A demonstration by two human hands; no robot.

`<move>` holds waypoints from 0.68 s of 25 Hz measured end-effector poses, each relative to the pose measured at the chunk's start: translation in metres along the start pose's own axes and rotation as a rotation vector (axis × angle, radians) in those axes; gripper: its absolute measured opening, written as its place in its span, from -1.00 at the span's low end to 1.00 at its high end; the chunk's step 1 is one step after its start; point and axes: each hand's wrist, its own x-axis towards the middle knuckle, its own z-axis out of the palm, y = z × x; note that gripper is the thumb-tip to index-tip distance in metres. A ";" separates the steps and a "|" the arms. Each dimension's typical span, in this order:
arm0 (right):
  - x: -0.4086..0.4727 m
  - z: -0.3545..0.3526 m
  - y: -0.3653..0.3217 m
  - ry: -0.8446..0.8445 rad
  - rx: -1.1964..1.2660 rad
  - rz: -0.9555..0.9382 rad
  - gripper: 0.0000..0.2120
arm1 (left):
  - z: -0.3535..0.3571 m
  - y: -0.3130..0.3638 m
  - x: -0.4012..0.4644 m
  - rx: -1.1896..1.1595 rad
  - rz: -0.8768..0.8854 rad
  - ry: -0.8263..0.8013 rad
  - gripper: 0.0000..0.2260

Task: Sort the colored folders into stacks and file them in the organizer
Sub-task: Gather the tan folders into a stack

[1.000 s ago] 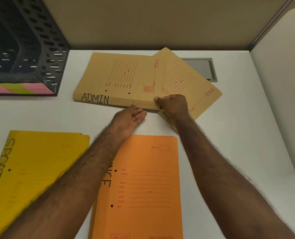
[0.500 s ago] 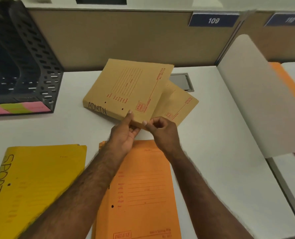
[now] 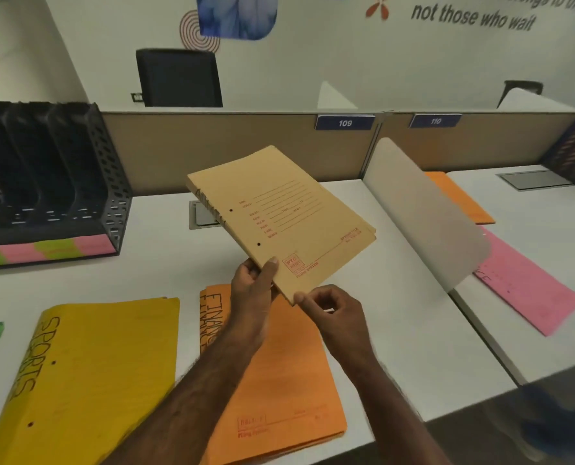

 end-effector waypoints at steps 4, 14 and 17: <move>-0.040 -0.041 0.002 0.249 0.026 0.076 -0.53 | -0.006 -0.003 -0.043 0.036 0.041 -0.117 -0.76; -0.050 -0.147 0.027 0.394 -0.107 0.185 -0.25 | 0.006 -0.046 -0.104 0.137 -0.024 -0.221 -0.74; -0.039 -0.175 0.047 0.350 -0.124 0.240 -0.29 | 0.030 -0.068 -0.107 0.189 -0.047 -0.230 -0.74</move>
